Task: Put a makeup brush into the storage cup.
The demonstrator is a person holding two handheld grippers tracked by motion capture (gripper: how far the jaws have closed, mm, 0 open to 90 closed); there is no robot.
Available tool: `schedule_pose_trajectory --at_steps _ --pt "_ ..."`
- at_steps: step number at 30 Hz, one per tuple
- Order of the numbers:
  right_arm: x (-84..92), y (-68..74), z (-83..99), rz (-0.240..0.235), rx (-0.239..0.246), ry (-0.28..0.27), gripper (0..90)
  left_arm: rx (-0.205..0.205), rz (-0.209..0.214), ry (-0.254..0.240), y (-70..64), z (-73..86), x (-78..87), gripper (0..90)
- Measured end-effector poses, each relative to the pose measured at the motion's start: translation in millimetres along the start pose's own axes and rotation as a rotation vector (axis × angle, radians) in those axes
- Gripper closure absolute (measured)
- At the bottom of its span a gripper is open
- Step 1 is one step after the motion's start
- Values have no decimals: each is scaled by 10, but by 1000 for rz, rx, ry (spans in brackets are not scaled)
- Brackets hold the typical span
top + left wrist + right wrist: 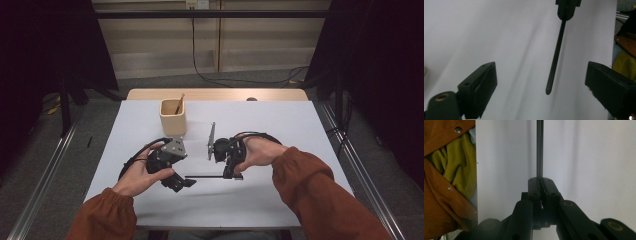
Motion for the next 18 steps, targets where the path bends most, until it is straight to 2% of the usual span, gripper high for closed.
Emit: schedule_pose_trajectory --at_steps 3,7,9,12,16,18 --pt "-11 0 -4 10 -1 4 858 13 23 8 2 1 -26 124" --pt "-18 18 -20 12 12 8 859 -12 53 37 -15 8 -58 136" --pt "-15 17 -24 11 16 16 858 -26 66 35 -24 8 -63 136" --pt "-6 12 -28 8 13 17 858 -24 81 44 -28 7 -75 116" --pt "-3 16 -37 9 24 22 858 -38 85 111 -50 23 -143 117" --pt "-12 18 -41 14 21 26 859 -46 87 121 -56 18 -162 143"
Point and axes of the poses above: each handheld gripper's, and its own axes: x roughly backward along the jaws, z roughly out of its underside, y roughly to its left, the point moved 3 cm from there along -x, roughly forward along the jaws, and after that the axes turned 10 degrees about -x, right-handed, at the moved point
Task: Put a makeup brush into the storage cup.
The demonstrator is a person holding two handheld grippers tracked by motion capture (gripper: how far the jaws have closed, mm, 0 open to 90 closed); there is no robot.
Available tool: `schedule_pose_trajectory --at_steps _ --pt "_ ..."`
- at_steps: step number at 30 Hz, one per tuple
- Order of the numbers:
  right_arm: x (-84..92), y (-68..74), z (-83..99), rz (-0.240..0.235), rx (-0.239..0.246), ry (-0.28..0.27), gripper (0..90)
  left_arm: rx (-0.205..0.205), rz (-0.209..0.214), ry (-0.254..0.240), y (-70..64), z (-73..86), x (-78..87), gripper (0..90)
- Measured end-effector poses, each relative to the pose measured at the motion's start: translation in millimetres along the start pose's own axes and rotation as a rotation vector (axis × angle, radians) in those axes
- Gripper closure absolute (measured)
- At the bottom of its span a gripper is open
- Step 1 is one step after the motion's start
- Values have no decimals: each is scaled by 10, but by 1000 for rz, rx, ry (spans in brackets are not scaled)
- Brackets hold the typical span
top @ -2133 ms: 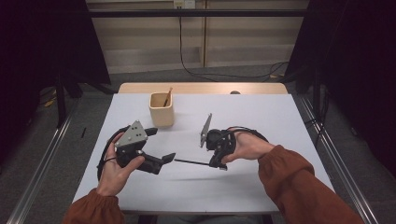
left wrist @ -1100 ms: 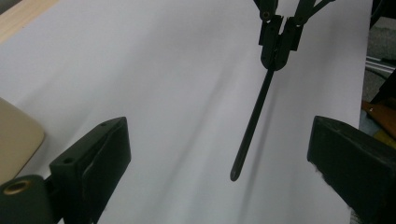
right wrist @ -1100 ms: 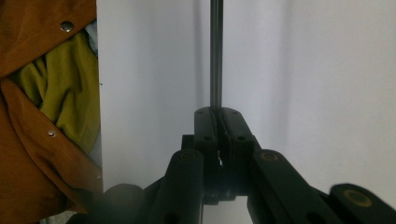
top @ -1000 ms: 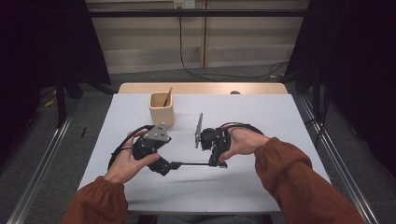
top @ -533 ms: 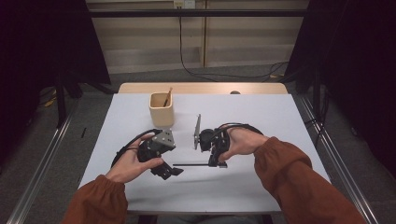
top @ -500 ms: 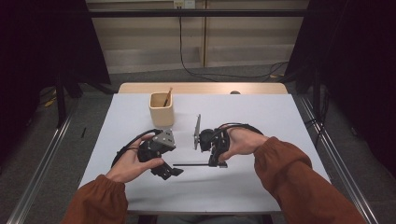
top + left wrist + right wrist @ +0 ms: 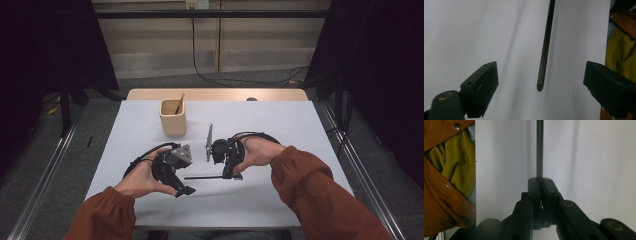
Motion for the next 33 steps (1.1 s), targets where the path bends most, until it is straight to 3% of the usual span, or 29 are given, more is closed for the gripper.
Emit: schedule_pose_trajectory --at_steps 13,17,23,26,33 --pt "-40 24 -46 -8 13 -23 858 2 23 -6 20 -24 -5 499" --pt "-25 24 -54 -8 25 -8 859 1 36 -14 20 -40 -26 594" --pt "-35 30 -61 -10 32 -21 858 0 32 -37 30 -87 -40 705" --pt "-42 39 -67 -8 29 -20 858 -5 52 -34 33 -99 -41 740" --pt "-16 37 -58 -1 33 -34 859 -4 47 -38 22 -107 -71 804"
Point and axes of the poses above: each handheld gripper's, and its own axes: x roughly backward along the jaws, z roughly out of its underside, y roughly to its left, the point moved 3 cm from there along -x, roughly forward along the jaws, and after that the axes turned 10 degrees about -x, right-handed, at the moved point
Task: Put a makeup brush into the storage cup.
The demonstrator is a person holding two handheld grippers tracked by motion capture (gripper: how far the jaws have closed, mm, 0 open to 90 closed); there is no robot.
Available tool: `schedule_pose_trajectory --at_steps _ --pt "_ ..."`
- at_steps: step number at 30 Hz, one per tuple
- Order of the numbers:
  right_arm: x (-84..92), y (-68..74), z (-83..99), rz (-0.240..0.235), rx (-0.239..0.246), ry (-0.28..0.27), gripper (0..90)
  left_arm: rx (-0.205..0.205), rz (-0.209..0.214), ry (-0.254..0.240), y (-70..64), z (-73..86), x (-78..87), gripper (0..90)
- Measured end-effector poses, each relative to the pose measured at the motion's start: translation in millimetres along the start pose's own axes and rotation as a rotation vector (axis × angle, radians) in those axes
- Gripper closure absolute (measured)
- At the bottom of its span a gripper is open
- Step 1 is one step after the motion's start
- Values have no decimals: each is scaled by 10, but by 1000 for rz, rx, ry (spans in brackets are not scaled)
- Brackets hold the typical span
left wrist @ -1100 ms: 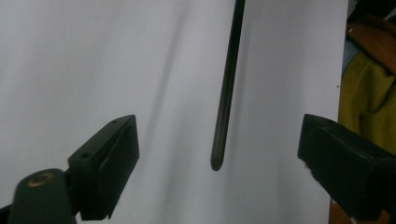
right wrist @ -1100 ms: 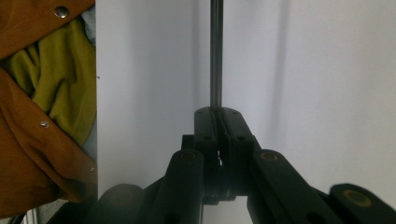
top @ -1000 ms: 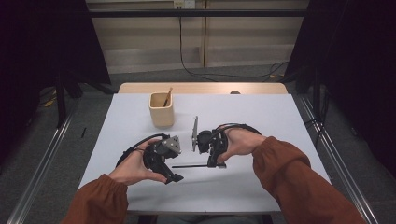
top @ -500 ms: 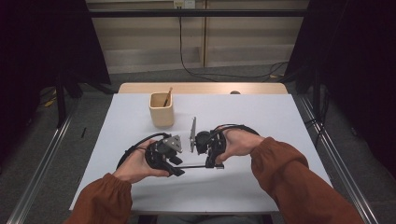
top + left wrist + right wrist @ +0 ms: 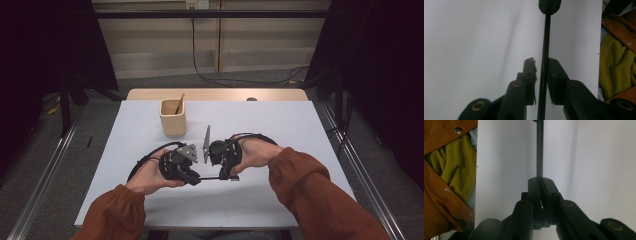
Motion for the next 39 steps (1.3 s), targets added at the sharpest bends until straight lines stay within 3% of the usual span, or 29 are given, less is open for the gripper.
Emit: schedule_pose_trajectory --at_steps 8,12,19,24,31,39 --pt "-14 -2 9 0 2 -2 855 7 31 -1 -5 10 -28 841" --pt "-24 -6 20 -6 7 -13 849 -12 27 6 -19 9 -36 852" --pt "-48 3 31 -22 3 -33 785 -4 49 1 -34 18 -49 855" --pt "-32 -14 30 -24 -3 -71 679 -1 54 -13 -36 30 -31 855" --pt "-33 -21 74 -45 -40 -123 525 40 29 -30 -24 73 -25 854" --pt "-19 -35 90 -40 -53 -200 366 38 24 -38 -23 84 -6 854"
Point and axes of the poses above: each handheld gripper's, and its own axes: x roughly backward along the jaws, z roughly out of its underside, y roughly to its left, the point moved 3 cm from there along -x, roughly forward along the jaws, and after that the axes turned 10 degrees about -x, right-handed, at the moved point
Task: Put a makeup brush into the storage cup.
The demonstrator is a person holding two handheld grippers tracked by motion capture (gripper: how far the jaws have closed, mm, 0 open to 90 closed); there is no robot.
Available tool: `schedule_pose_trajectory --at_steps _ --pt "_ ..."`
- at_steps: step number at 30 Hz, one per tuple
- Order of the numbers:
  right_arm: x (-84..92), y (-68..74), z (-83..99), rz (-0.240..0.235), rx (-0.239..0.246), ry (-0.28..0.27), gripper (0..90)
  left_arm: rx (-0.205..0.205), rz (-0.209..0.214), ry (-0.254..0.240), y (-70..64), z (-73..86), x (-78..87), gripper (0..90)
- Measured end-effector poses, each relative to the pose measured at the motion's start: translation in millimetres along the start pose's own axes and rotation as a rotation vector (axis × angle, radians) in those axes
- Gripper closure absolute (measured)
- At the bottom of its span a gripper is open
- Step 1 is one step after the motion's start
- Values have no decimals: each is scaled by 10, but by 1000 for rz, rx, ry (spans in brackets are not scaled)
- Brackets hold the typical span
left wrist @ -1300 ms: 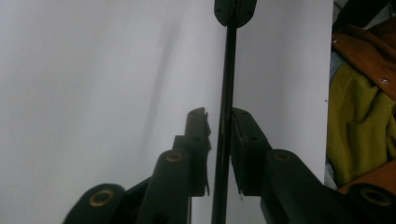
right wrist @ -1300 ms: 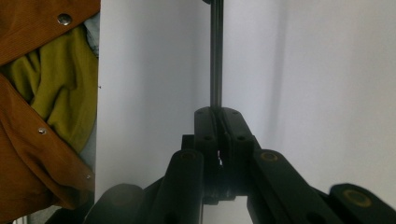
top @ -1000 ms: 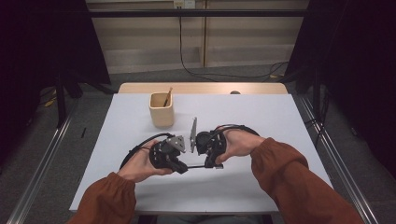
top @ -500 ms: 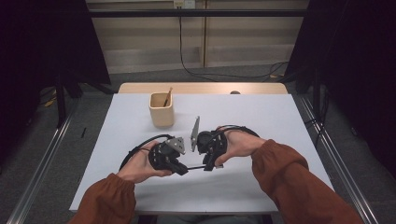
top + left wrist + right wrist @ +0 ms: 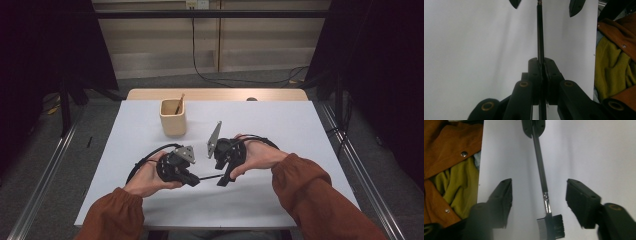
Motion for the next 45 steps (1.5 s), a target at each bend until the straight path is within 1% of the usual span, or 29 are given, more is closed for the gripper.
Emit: schedule_pose_trajectory --at_steps 4,6,7,8,10,13,15,18,20,22,23,25,26,27,28,29,31,32,34,36,38,39,40,41,43,44,45 --pt "20 8 0 15 -18 -38 290 -1 -1 -2 -9 -3 -8 854" --pt "10 5 8 24 -16 -44 266 0 -1 -11 -17 -3 -11 854" --pt "11 6 14 28 -21 -48 256 1 1 -12 -20 2 -16 855" --pt "9 4 21 22 -24 -58 251 4 -2 -12 -23 6 -22 854" --pt "13 -6 35 33 -34 -75 229 4 -5 -10 -22 16 -25 854" --pt "18 -11 65 34 -47 -91 197 12 -9 -21 -22 28 -10 854" --pt "21 -22 88 38 -57 -109 174 7 -2 -23 -25 42 -5 854" --pt "35 -35 114 40 -64 -146 137 20 -6 -29 -31 55 -12 854" --pt "38 -37 128 41 -71 -160 123 14 -7 -24 -32 59 -7 855" --pt "42 -35 139 50 -77 -174 101 16 -10 -34 -34 62 6 855" --pt "47 -34 144 47 -78 -187 101 22 -18 -42 -34 65 12 855" --pt "76 -28 153 52 -81 -218 97 28 -20 -42 -30 72 29 855" --pt "98 -26 161 56 -91 -225 90 30 -27 -46 -27 75 40 855" --pt "122 -27 174 66 -96 -231 80 29 -25 -50 -28 75 53 855" --pt "143 -30 184 70 -90 -247 78 26 -25 -55 -27 77 62 855" --pt "168 -24 201 67 -99 -252 79 28 -26 -56 -27 81 70 855" --pt "208 -20 231 78 -107 -269 67 36 -33 -60 -27 88 77 855" --pt "224 -22 243 80 -110 -280 67 33 -33 -60 -29 91 79 855" --pt "239 -20 267 82 -119 -297 59 30 -31 -59 -39 97 81 855" --pt "241 -22 296 96 -123 -307 55 30 -35 -62 -48 106 81 855" --pt "249 -22 332 92 -130 -323 47 33 -36 -56 -45 128 87 855" --pt "252 -21 353 95 -139 -328 47 40 -40 -63 -46 135 93 855" --pt "255 -20 375 99 -143 -333 47 33 -39 -64 -37 145 107 855" --pt "260 -17 399 100 -147 -344 44 42 -42 -74 -41 149 116 855" --pt "278 -11 447 95 -155 -364 39 45 -46 -83 -43 157 140 855" --pt "286 -11 469 99 -156 -371 40 42 -48 -79 -41 162 151 855" --pt "295 -11 489 98 -166 -381 42 48 -52 -84 -43 165 158 855"
Point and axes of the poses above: each handheld gripper's, and its own axes: x roughly backward along the jaws, z roughly out of its underside, y roughly to its left, the point moved 3 cm from there along -x, roughly forward along the jaws, and after that the axes turned 10 degrees about -x, right-handed, at the moved point
